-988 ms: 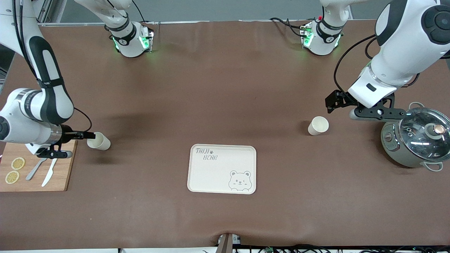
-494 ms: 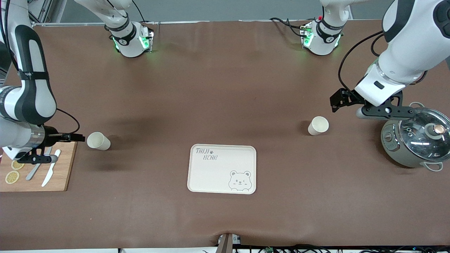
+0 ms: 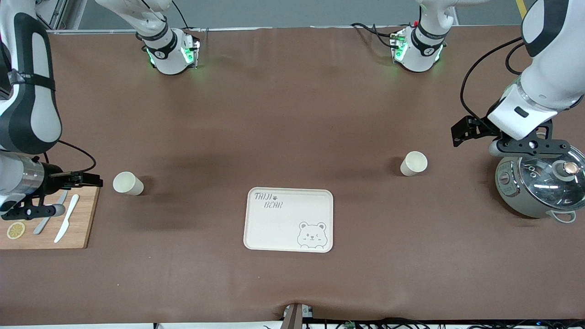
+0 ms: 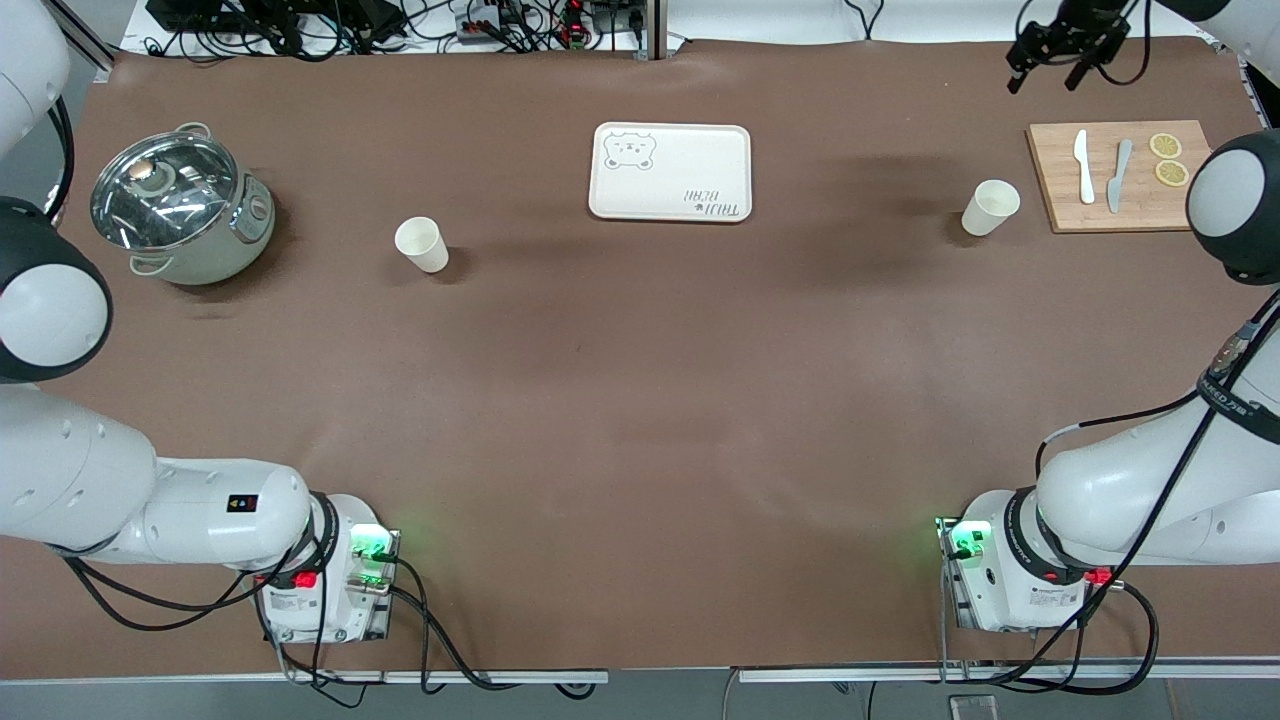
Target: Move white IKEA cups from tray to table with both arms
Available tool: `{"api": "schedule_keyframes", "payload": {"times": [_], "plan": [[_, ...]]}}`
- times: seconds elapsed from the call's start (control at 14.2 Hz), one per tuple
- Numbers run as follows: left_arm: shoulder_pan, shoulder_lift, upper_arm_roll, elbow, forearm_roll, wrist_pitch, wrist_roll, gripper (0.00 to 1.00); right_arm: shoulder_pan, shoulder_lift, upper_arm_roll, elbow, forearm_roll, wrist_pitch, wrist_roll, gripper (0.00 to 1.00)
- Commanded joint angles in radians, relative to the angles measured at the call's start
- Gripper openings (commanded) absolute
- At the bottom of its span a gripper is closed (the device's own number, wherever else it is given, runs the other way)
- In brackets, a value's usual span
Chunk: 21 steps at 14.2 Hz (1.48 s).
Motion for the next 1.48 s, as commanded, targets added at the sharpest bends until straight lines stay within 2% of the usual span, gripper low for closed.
{"api": "schedule_keyframes", "payload": {"times": [0.0, 0.28, 0.56, 0.78, 1.2, 1.41], "plan": [[-0.027, -0.010, 0.041, 0.019, -0.010, -0.020, 0.067, 1.00, 0.022, -0.003, 0.003, 0.068, -0.019, -0.082, 0.004, 1.00], [-0.022, -0.007, 0.041, 0.037, -0.010, -0.060, 0.076, 1.00, 0.066, -0.001, -0.005, 0.173, -0.025, -0.133, 0.004, 1.00], [-0.019, -0.002, 0.041, 0.040, -0.010, -0.060, 0.092, 1.00, 0.051, -0.032, -0.011, 0.230, -0.017, -0.261, 0.007, 1.00], [-0.017, 0.001, 0.041, 0.040, -0.012, -0.060, 0.092, 1.00, 0.057, -0.102, -0.036, 0.207, -0.008, -0.272, 0.007, 1.00], [-0.019, 0.001, 0.042, 0.039, -0.012, -0.060, 0.084, 1.00, 0.060, -0.319, -0.037, -0.049, -0.008, -0.199, 0.078, 1.00], [-0.019, 0.002, 0.042, 0.037, -0.012, -0.062, 0.081, 1.00, 0.063, -0.343, -0.037, -0.071, -0.008, -0.211, 0.145, 1.00]]}}
